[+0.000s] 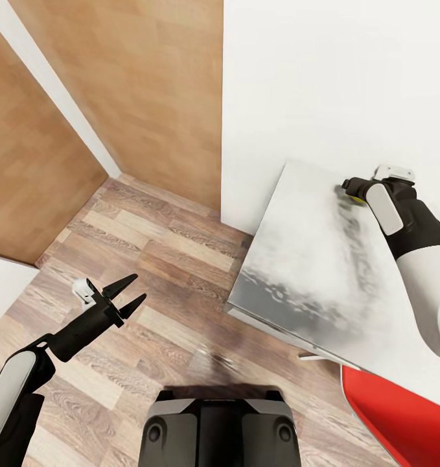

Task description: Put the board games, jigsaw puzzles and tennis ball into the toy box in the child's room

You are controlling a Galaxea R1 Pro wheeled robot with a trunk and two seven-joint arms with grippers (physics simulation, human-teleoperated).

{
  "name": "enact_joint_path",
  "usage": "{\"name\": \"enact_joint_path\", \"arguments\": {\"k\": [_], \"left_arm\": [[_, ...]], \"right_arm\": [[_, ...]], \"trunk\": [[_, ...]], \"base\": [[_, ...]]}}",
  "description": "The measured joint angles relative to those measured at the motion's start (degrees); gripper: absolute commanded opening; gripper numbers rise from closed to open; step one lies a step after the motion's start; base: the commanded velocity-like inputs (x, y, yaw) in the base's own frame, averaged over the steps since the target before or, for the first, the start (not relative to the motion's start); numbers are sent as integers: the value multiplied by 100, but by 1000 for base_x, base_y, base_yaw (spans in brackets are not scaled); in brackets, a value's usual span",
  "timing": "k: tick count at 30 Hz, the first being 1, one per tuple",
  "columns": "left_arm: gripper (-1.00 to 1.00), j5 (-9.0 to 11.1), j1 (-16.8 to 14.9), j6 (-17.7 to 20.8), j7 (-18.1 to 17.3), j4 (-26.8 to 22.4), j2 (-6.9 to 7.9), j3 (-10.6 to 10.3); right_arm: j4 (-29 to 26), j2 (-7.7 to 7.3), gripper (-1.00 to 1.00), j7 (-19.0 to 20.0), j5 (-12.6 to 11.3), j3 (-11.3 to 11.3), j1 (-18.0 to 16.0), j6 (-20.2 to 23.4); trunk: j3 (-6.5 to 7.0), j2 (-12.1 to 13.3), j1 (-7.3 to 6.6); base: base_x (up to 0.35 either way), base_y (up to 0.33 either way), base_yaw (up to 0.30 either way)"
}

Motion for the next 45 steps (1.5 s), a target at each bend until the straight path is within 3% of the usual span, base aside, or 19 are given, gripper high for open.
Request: {"name": "enact_joint_path", "arguments": {"k": [20, 45], "left_arm": [[100, 0, 0, 2, 0, 0, 0, 1], [100, 0, 0, 0, 0, 0, 0, 2]], "right_arm": [[-6, -7, 100, 0, 1, -5, 0, -25], [35, -17, 100, -1, -3, -1, 7, -372]], "trunk": [[-51, 0, 0], [-64, 0, 0]], "base": [[0, 0, 0], [0, 0, 0]]}}
